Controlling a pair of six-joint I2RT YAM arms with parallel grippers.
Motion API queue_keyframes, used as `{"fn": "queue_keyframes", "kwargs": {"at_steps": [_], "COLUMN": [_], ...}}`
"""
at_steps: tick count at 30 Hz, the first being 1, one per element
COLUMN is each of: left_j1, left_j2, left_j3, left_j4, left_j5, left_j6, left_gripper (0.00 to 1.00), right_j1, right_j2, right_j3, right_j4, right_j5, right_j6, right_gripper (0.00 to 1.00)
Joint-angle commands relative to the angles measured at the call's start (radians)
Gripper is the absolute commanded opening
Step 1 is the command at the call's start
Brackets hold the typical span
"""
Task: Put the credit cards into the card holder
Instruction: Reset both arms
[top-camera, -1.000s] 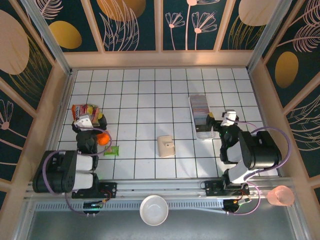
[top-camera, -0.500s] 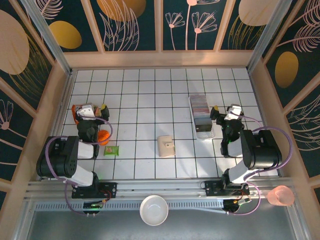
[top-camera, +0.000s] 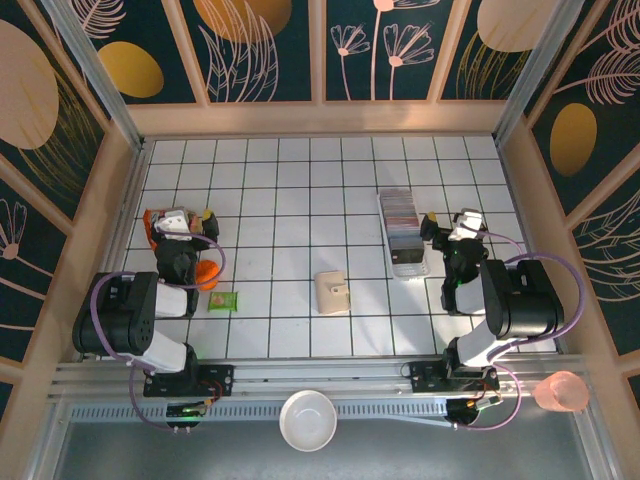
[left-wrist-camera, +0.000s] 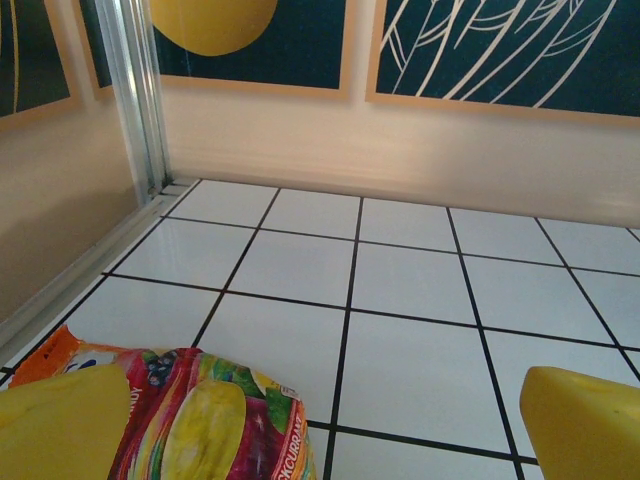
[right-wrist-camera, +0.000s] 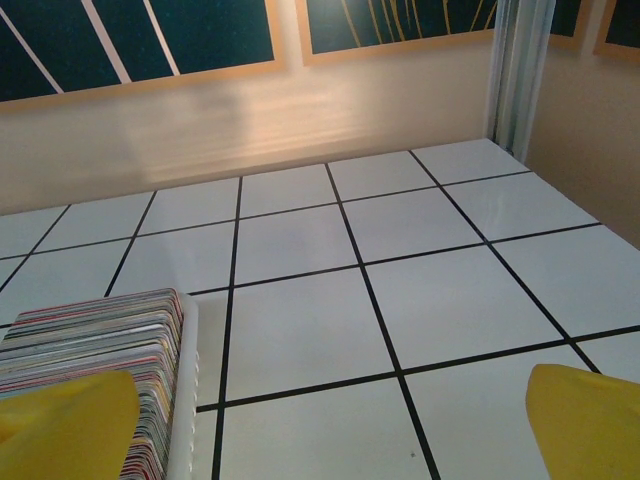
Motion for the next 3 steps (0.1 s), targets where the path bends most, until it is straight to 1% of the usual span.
{"fn": "queue_keyframes", "kwargs": {"at_steps": [1,3], "left_j1": [0.008,0.008], "left_j2": [0.001,0.001], "left_j3": [0.002,0.002], "left_j4": [0.003,0.003], "left_j5": [-0.004,-0.005], "left_j6": [-0.007,-0.008], "left_gripper": [0.99,0.99], "right_j1": [-0.006,-0.006], "right_j2": [0.004,0.004], "right_j3": [0.011,0.011], "right_j4": [0.018,0.017], "right_j5": [0.025,0.023], "right_j6": [0.016,0.016], "right_gripper": [0.99,0.99]}}
